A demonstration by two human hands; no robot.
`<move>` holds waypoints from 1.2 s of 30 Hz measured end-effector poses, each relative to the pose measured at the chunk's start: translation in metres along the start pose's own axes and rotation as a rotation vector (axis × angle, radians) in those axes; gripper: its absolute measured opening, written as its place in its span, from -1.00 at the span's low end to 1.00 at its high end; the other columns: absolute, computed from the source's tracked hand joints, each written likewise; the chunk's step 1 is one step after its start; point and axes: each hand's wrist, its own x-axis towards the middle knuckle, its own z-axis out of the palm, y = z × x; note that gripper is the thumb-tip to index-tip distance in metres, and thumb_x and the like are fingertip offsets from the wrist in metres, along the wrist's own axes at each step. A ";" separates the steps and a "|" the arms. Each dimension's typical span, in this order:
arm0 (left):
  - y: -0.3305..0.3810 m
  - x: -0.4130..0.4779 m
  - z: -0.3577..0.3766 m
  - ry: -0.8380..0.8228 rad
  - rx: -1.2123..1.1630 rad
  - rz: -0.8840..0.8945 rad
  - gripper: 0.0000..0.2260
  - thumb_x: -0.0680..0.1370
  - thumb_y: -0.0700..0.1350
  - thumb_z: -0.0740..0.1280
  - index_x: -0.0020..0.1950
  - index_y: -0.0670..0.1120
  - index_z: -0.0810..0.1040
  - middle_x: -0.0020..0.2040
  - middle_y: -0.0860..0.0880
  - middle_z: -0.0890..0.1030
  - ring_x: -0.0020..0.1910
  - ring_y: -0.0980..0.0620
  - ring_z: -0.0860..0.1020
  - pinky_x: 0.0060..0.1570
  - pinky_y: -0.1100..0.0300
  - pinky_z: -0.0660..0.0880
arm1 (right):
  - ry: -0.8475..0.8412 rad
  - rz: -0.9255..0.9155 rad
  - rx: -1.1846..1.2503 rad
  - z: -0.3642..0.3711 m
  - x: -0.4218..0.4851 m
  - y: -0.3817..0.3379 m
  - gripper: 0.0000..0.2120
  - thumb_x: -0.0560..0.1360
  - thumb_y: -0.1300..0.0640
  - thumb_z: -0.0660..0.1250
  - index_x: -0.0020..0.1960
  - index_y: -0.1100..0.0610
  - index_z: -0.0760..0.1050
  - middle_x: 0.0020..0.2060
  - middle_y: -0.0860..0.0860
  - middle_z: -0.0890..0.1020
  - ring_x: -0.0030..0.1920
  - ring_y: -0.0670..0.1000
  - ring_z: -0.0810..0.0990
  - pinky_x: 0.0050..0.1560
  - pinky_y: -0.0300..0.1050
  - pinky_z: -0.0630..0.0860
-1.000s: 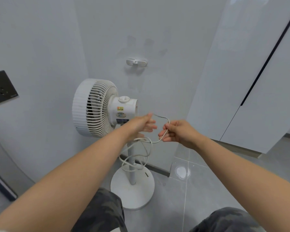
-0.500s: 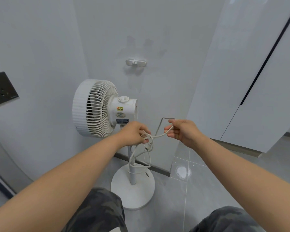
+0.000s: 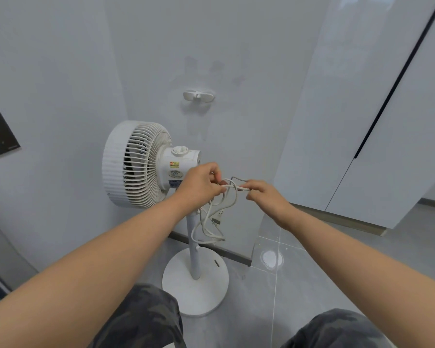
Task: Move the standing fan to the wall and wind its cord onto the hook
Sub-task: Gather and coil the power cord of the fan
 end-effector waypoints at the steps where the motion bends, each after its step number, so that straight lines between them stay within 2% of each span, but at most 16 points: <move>1: 0.000 0.000 0.000 0.010 0.003 0.004 -0.74 0.41 -0.30 0.44 -0.29 -0.04 0.40 -0.24 -0.04 0.68 -0.31 0.02 0.59 -0.31 0.17 0.52 | -0.008 -0.016 -0.003 0.000 -0.002 0.000 -0.80 0.50 0.23 0.24 0.05 0.09 0.58 0.16 0.00 0.48 0.20 -0.04 0.41 0.17 -0.20 0.27; 4: 0.001 0.001 0.001 0.003 0.003 0.016 -0.76 0.41 -0.28 0.44 -0.30 -0.02 0.44 -0.24 -0.01 0.67 -0.33 0.06 0.57 -0.35 0.28 0.49 | 0.031 -0.041 -0.031 0.002 -0.006 -0.003 -0.92 0.47 0.04 0.37 -0.13 0.03 0.58 0.04 -0.09 0.48 0.14 -0.11 0.42 0.12 -0.23 0.23; 7: 0.004 0.000 0.002 0.020 0.043 0.063 -0.82 0.42 -0.24 0.44 -0.27 -0.02 0.50 -0.20 -0.04 0.67 -0.30 0.09 0.57 -0.30 0.31 0.48 | 0.160 -0.083 -0.172 0.008 -0.005 -0.002 -0.81 0.42 -0.06 0.40 -0.24 0.05 0.53 -0.01 -0.06 0.50 0.07 -0.08 0.45 0.04 -0.21 0.29; 10: 0.006 -0.003 0.002 0.055 0.255 0.237 -0.99 0.47 -0.19 0.38 -0.13 -0.10 0.59 -0.17 -0.04 0.66 -0.21 0.09 0.58 -0.17 0.27 0.49 | 0.240 -0.109 -0.378 0.011 -0.002 -0.002 -0.82 0.48 0.08 0.28 -0.21 0.17 0.51 -0.09 0.02 0.53 -0.03 0.05 0.50 -0.11 -0.13 0.35; 13: 0.003 -0.004 0.001 0.004 0.648 0.436 -0.85 0.57 -0.11 0.24 0.00 -0.13 0.57 -0.15 -0.07 0.64 -0.16 -0.05 0.57 -0.15 0.12 0.45 | 0.254 -0.122 -0.487 0.008 -0.003 -0.003 -0.79 0.50 0.15 0.18 -0.17 0.26 0.51 -0.25 0.14 0.57 -0.22 0.15 0.50 -0.23 -0.04 0.42; 15: -0.003 -0.002 -0.002 0.019 0.715 0.427 -0.84 0.59 -0.09 0.21 0.00 -0.12 0.55 -0.13 -0.07 0.63 -0.14 -0.08 0.56 -0.15 0.07 0.45 | 0.232 -0.109 -0.532 0.004 -0.002 -0.001 -0.80 0.51 0.17 0.18 -0.15 0.24 0.52 -0.28 0.14 0.58 -0.23 0.15 0.51 -0.24 -0.05 0.43; 17: -0.008 0.000 -0.004 0.096 0.546 0.300 -0.89 0.58 -0.14 0.24 -0.05 -0.13 0.54 -0.15 -0.08 0.63 -0.15 -0.09 0.55 -0.14 0.09 0.45 | 0.199 -0.071 -0.537 -0.002 0.000 0.004 -0.81 0.51 0.19 0.18 -0.11 0.22 0.55 -0.22 0.12 0.61 -0.19 0.13 0.53 -0.19 -0.07 0.44; 19: -0.013 0.002 -0.012 0.174 0.262 0.128 -0.89 0.56 -0.23 0.25 -0.15 -0.11 0.51 -0.17 -0.05 0.63 -0.14 -0.04 0.55 -0.15 0.18 0.43 | 0.179 -0.003 -0.474 -0.012 0.004 0.012 -0.80 0.52 0.19 0.19 -0.10 0.22 0.59 -0.11 0.12 0.65 -0.06 0.12 0.57 -0.10 -0.11 0.44; 22: -0.018 0.002 -0.027 0.272 -0.077 -0.043 -0.81 0.58 -0.32 0.16 -0.18 -0.09 0.40 -0.18 0.02 0.61 -0.18 0.07 0.56 -0.37 0.50 0.39 | 0.040 0.080 -0.375 -0.027 0.007 0.026 -0.77 0.55 0.17 0.18 -0.20 0.10 0.57 0.16 0.06 0.61 0.19 0.06 0.53 0.14 -0.12 0.39; 24: -0.022 0.001 -0.033 0.273 -0.168 -0.108 -0.85 0.60 -0.33 0.12 -0.11 -0.15 0.39 -0.17 -0.01 0.60 -0.24 0.16 0.53 -0.44 0.51 0.40 | -0.034 0.084 -0.269 -0.030 0.006 0.030 -0.75 0.56 0.21 0.15 -0.20 0.07 0.55 0.28 0.00 0.53 0.29 0.01 0.47 0.22 -0.14 0.33; 28: -0.024 0.003 -0.025 0.191 -0.426 -0.184 -0.75 0.59 -0.37 0.04 -0.21 -0.11 0.33 -0.14 -0.17 0.63 -0.26 -0.03 0.56 -0.25 0.17 0.53 | -0.055 0.050 -0.036 -0.019 0.010 0.023 -0.72 0.58 0.30 0.11 0.05 0.08 0.56 0.24 0.01 0.55 0.29 -0.02 0.46 0.21 -0.21 0.28; 31: -0.013 0.003 -0.017 0.167 -0.649 -0.235 -0.75 0.61 -0.37 0.01 -0.18 -0.14 0.33 -0.23 -0.19 0.61 -0.28 -0.01 0.62 -0.31 0.24 0.57 | -0.211 0.140 0.226 -0.008 0.014 0.015 -0.67 0.59 0.33 0.07 0.23 0.12 0.49 0.24 0.01 0.54 0.28 -0.05 0.45 0.17 -0.18 0.26; 33: -0.008 0.005 -0.013 0.161 -0.701 -0.247 -0.76 0.62 -0.36 0.01 -0.17 -0.15 0.34 -0.31 -0.16 0.63 -0.36 0.03 0.64 -0.33 0.29 0.58 | -0.317 0.179 0.318 -0.002 0.012 0.012 -0.68 0.59 0.34 0.06 0.21 0.16 0.50 0.16 0.02 0.58 0.23 -0.04 0.48 0.05 -0.20 0.30; 36: -0.005 0.008 -0.009 0.176 -0.716 -0.259 -0.76 0.60 -0.38 0.04 -0.18 -0.15 0.36 -0.31 -0.19 0.62 -0.29 -0.05 0.64 -0.31 0.25 0.60 | -0.488 0.211 0.377 0.006 0.006 0.013 -0.75 0.59 0.33 0.07 0.06 0.19 0.52 0.07 0.07 0.60 0.10 -0.03 0.55 -0.02 -0.21 0.34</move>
